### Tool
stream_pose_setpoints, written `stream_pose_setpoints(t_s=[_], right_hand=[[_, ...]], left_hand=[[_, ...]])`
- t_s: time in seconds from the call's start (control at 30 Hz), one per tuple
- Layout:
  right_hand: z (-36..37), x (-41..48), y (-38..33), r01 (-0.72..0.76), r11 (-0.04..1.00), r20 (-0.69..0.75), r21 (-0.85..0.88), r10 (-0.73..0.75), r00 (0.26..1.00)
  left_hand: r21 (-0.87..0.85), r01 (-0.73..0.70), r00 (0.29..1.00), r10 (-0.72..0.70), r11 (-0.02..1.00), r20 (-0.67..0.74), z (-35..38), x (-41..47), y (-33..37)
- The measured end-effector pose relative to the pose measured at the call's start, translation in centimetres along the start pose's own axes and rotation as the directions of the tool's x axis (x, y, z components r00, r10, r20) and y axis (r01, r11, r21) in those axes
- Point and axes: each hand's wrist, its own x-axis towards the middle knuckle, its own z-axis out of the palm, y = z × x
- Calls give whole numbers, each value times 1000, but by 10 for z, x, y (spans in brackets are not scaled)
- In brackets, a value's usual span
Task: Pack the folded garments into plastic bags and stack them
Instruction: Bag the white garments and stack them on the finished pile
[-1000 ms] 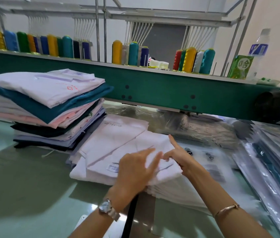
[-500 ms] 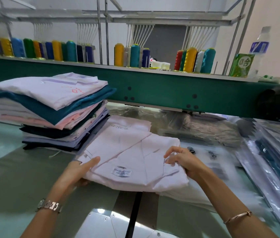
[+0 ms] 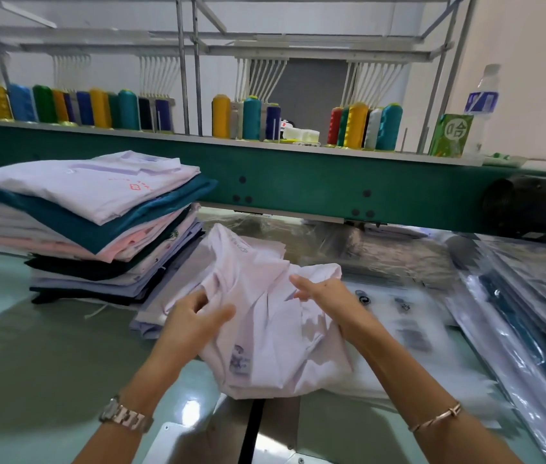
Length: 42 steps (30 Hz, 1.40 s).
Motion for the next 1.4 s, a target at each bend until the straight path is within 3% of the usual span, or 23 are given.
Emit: stream_pose_setpoints(t_s=[0.2,0.37,0.5,0.6,0.67,0.73,0.8,0.83,0.9,1.0,1.2,1.3,1.4], right_hand=[[19,0,-25,41,994,-22,-105,-43,999],[35,-4,-34,18,996,-6,-88,-18,1000],[40,-1,-32,-26,933,-111,-358,-15,994],[42,2,-34,-14,913,-141,-408,-48,989],[41,3,-35,2,920,-154,-392,-68,986],[35,2,-34,8,931,-159,-365,-70,985],[27,-1,-35,20,946,-163,-325,-77,984],[23,-2,-36,26,955,-166,-296,-78,983],[11,-7,-39,38,970,-177,-241,-82,981],[-15,-17,-43,81,982,-204,-172,-116,972],[-80,-50,-54,148,988,-238,33,-136,962],[-113,-72,-52,104,992,-283,66,-82,956],[-140,-94,-45,54,997,-352,54,-32,936]], left_hand=[[212,-240,964,208,947,165,27,-19,11],[440,-394,919,357,807,167,44,-26,4],[469,-433,901,382,770,204,43,-27,1],[484,-451,892,400,749,212,42,-28,1],[447,-459,887,423,768,185,42,-31,2],[206,-435,901,422,877,106,42,-36,2],[-103,-406,913,400,908,-76,43,-41,1],[-163,-425,898,393,890,-195,43,-43,-1],[-177,-448,861,370,876,-349,46,-41,-6],[-137,-402,858,320,905,-401,56,-35,-15],[86,-367,903,377,926,-206,81,-24,-31],[272,-496,827,544,825,-143,100,-20,-29],[336,-656,712,702,676,-21,121,-14,-21]])
